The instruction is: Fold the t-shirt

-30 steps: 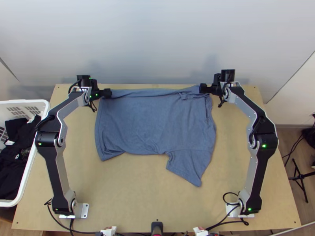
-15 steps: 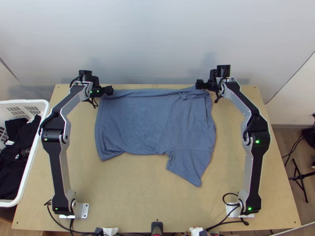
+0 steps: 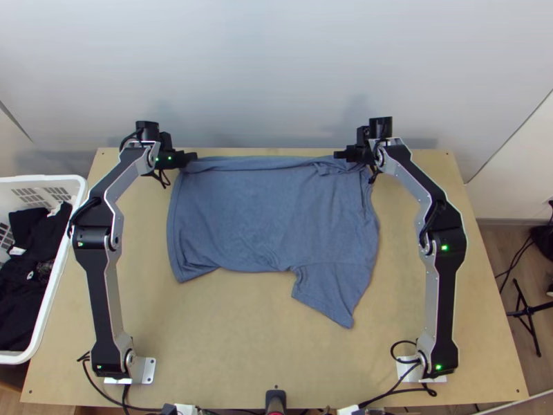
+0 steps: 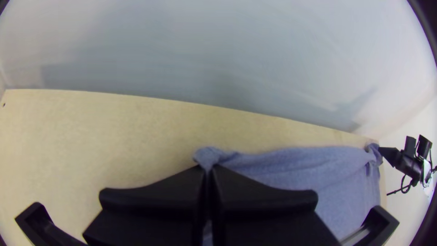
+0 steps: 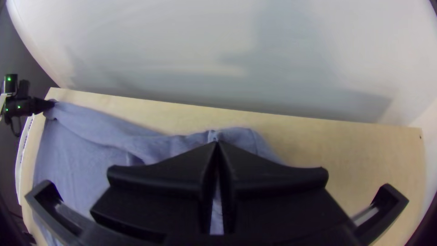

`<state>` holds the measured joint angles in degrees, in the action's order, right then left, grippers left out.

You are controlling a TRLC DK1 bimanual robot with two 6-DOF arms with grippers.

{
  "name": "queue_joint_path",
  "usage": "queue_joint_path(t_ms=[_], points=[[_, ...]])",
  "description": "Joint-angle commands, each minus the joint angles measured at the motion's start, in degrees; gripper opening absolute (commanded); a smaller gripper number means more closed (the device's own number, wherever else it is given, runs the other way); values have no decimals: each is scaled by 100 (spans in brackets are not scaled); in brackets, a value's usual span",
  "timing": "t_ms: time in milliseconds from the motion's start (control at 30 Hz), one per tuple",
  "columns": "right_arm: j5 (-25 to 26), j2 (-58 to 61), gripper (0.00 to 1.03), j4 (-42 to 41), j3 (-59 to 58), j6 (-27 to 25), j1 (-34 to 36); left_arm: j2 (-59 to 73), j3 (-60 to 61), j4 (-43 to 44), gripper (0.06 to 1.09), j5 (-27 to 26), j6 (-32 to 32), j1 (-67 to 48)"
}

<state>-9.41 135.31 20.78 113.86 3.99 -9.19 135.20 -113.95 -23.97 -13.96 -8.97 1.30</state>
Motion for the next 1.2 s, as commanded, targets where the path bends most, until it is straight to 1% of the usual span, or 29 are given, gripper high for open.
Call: queue_joint_path(t_ms=[0,167,367,633,767,1033,1167], points=[[9,-356,3,41,-251,-30,119,-257,-48,-275,9,-2,36,19],[9,-874,3,225,-514,-30,260,-485,-31,-530,9,-11,115,37],[9,-1604,3,357,-1297,-144,357,-767,277,-794,9,-11,159,63],[1,-2676,3,419,-2536,-241,313,-1505,1507,-557,9,-2,352,19],[1,-3028,3,419,-2984,-241,277,-1804,2070,-407,9,-2,484,2],[1,-3573,3,419,-3784,-232,277,-2533,3054,-293,9,-2,546,2],[-43,-3942,3,419,-4425,-197,119,-2929,3555,-196,9,-2,590,11]])
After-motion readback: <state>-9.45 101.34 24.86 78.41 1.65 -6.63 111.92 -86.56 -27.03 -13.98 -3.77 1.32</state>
